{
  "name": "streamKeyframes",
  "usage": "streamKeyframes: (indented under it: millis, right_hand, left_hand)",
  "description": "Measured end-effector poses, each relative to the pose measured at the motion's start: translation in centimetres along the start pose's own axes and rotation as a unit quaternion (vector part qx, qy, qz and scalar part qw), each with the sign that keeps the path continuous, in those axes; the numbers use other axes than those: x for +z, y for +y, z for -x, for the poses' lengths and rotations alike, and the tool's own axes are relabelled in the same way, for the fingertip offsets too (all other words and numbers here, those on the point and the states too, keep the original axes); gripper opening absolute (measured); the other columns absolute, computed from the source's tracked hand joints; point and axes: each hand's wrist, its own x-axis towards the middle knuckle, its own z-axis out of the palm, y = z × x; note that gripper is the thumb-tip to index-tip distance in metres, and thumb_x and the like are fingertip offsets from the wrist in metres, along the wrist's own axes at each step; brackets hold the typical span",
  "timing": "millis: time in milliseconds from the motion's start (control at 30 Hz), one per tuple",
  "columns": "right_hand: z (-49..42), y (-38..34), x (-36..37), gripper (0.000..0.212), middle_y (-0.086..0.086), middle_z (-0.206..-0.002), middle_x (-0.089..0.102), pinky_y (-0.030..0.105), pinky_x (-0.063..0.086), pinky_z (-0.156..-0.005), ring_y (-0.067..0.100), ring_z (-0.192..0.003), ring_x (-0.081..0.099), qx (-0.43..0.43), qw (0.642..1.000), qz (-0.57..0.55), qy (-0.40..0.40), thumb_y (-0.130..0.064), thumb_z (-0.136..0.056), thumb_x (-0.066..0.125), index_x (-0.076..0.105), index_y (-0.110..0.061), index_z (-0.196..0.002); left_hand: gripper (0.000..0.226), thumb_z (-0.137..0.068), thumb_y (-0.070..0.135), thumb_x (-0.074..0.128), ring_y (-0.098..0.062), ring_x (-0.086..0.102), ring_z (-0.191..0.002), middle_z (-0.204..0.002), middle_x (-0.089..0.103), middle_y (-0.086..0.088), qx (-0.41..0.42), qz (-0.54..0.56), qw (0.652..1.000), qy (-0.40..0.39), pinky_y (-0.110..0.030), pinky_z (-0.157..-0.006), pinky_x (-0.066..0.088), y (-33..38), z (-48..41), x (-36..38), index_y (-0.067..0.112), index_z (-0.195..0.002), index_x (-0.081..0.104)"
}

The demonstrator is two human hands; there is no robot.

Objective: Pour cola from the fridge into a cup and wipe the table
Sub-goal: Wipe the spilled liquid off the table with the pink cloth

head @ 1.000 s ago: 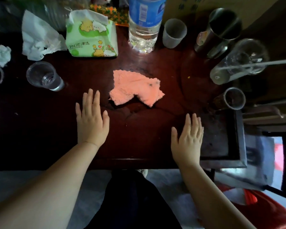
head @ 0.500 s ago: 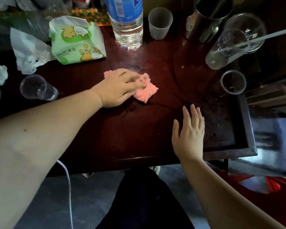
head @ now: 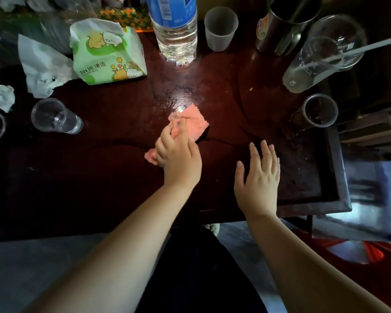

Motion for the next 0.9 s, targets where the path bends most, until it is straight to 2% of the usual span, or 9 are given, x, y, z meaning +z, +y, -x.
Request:
streamKeyframes:
  millis: [67, 133, 200, 267, 367, 500, 600, 767, 900]
  right_hand:
    - [0.0, 0.0, 0.0, 0.058, 0.012, -0.155, 0.025, 0.045, 0.012, -0.119, 0.025, -0.146, 0.011, 0.001, 1.000, 0.001, -0.001, -0.042, -0.095, 0.027, 0.035, -0.012, -0.144]
    - [0.0, -0.1, -0.1, 0.058, 0.012, -0.155, 0.024, 0.044, 0.012, -0.119, 0.024, -0.147, 0.010, 0.001, 1.000, -0.003, -0.004, -0.042, -0.096, 0.026, 0.035, -0.012, -0.144]
    - [0.1, -0.1, -0.1, 0.057, 0.012, -0.156, 0.024, 0.044, 0.011, -0.120, 0.024, -0.147, 0.009, 0.002, 1.000, -0.004, -0.005, -0.041, -0.096, 0.026, 0.034, -0.012, -0.144]
    - [0.0, -0.1, -0.1, 0.057, 0.011, -0.156, 0.023, 0.044, 0.011, -0.120, 0.023, -0.147, 0.009, 0.003, 1.000, -0.003, -0.006, -0.041, -0.096, 0.025, 0.034, -0.012, -0.145]
    - [0.0, -0.1, -0.1, 0.057, 0.011, -0.156, 0.023, 0.042, 0.010, -0.120, 0.022, -0.147, 0.009, 0.006, 1.000, -0.005, -0.008, -0.040, -0.096, 0.024, 0.034, -0.012, -0.145]
    - [0.0, -0.2, -0.2, 0.057, 0.010, -0.156, 0.022, 0.042, 0.009, -0.120, 0.021, -0.147, 0.007, 0.008, 1.000, -0.002, -0.014, -0.040, -0.096, 0.023, 0.033, -0.013, -0.145]
    - [0.0, -0.2, -0.3, 0.056, 0.010, -0.156, 0.023, 0.042, 0.010, -0.120, 0.022, -0.147, 0.008, 0.008, 1.000, -0.002, -0.013, -0.039, -0.096, 0.024, 0.033, -0.012, -0.145]
    - [-0.1, -0.2, -0.3, 0.056, 0.009, -0.157, 0.021, 0.040, 0.008, -0.120, 0.020, -0.147, 0.006, 0.007, 1.000, 0.003, -0.018, -0.039, -0.096, 0.024, 0.033, -0.013, -0.146]
    - [0.0, -0.2, -0.3, 0.056, 0.007, -0.157, 0.021, 0.036, 0.004, -0.120, 0.019, -0.147, 0.005, 0.011, 1.000, 0.001, -0.018, -0.039, -0.096, 0.024, 0.033, -0.014, -0.146]
  left_hand:
    - [0.051, -0.094, 0.025, 0.040, -0.028, 0.028, -0.128, -0.148, 0.026, -0.006, 0.014, -0.025, 0.999, -0.021, -0.048, -0.103, 0.025, -0.3, -0.4, -0.9, 0.028, -0.145, 0.035]
    - [0.049, -0.093, 0.029, 0.041, -0.032, 0.033, -0.129, -0.148, 0.030, -0.012, 0.156, -0.086, 0.984, 0.001, -0.050, -0.104, 0.030, -2.0, -1.3, -1.9, 0.022, -0.142, 0.042]
    - [0.053, -0.091, 0.033, 0.039, -0.035, 0.028, -0.137, -0.149, 0.032, -0.018, 0.314, -0.147, 0.938, -0.012, -0.052, -0.111, 0.024, -3.9, -2.6, -2.2, 0.015, -0.141, 0.044]
    - [0.059, -0.094, 0.035, 0.034, -0.034, 0.015, -0.144, -0.153, 0.026, -0.019, 0.374, -0.137, 0.916, -0.053, -0.050, -0.116, 0.019, -4.7, -3.2, -1.3, 0.008, -0.146, 0.034]
    - [0.057, -0.096, 0.030, 0.031, -0.035, 0.014, -0.144, -0.153, 0.025, -0.020, 0.320, -0.094, 0.942, -0.042, -0.047, -0.117, 0.019, -3.9, -2.9, 0.1, 0.002, -0.146, 0.029]
    - [0.061, -0.096, 0.031, 0.021, -0.037, 0.011, -0.144, -0.155, 0.017, -0.021, 0.214, -0.093, 0.972, 0.002, -0.044, -0.119, 0.009, -0.6, -3.7, 1.5, 0.000, -0.148, 0.021]
    - [0.062, -0.094, 0.032, 0.020, -0.039, 0.011, -0.144, -0.155, 0.017, -0.022, 0.166, -0.087, 0.982, 0.017, -0.047, -0.118, 0.009, 2.2, -5.9, 2.2, 0.000, -0.148, 0.022]
    - [0.062, -0.093, 0.029, 0.018, -0.034, 0.010, -0.145, -0.156, 0.017, -0.019, 0.246, -0.141, 0.959, -0.007, -0.046, -0.118, 0.004, 5.4, -11.2, 3.2, 0.002, -0.149, 0.021]
    - [0.063, -0.085, 0.024, 0.029, -0.030, 0.015, -0.144, -0.154, 0.028, -0.012, 0.362, -0.070, 0.927, -0.074, -0.040, -0.117, 0.010, 8.5, -14.2, 3.1, 0.007, -0.146, 0.034]
